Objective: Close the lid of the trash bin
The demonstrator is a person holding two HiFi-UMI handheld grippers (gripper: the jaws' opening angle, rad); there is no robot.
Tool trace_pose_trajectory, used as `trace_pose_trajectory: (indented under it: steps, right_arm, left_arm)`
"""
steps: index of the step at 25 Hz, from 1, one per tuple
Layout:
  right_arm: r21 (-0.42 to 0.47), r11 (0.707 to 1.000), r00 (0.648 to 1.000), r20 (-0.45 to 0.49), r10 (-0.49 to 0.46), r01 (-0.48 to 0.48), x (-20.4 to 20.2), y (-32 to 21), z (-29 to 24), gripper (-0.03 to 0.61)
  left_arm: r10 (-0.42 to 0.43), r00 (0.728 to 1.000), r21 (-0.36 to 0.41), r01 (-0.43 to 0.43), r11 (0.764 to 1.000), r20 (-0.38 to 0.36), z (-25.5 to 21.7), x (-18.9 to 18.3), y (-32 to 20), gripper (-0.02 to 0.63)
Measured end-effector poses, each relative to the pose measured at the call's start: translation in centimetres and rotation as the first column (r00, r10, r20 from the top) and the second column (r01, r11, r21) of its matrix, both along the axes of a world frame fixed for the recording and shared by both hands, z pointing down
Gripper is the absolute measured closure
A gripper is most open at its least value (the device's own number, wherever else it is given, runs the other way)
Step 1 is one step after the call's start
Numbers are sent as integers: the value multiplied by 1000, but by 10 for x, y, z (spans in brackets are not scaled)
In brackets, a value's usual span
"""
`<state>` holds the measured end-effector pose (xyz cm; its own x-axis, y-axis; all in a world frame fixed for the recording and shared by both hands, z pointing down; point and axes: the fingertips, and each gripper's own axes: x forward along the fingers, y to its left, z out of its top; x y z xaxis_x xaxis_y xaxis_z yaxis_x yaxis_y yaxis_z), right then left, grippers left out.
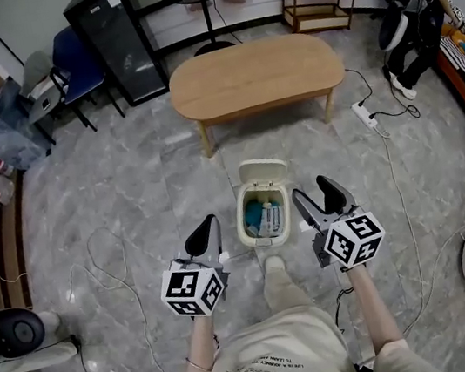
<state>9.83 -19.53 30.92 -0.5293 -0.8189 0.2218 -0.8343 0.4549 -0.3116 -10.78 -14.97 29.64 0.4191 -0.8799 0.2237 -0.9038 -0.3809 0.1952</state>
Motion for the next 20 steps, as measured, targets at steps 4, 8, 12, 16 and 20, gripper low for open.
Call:
trace_pose_trajectory:
  steps: [4, 8, 12, 16, 20]
  right_arm:
    - [-35, 999, 999, -21, -26, 25, 5, -31, 16, 295]
    - [-76, 995, 997, -43, -65, 62, 2, -61, 33, 295]
    - [-103, 990, 993, -58, -105, 99, -2, -91, 49, 295]
    - [-136, 981, 985, -85, -153, 141, -11, -115, 71, 295]
    - [-181, 969, 976, -104, -191, 170, -18, -139, 98, 295]
  left_arm:
    - [-14, 1000, -32, 14, 999, -14, 12, 9, -29, 591]
    - [-32, 999, -77, 31, 997, -22, 27, 10, -54, 591]
    - [-49, 998, -123, 46, 991, -28, 44, 13, -81, 591]
    - [-60, 998, -164, 55, 985, -30, 64, 14, -103, 591]
    - [-49, 998, -212, 41, 977, -35, 86, 18, -124, 591]
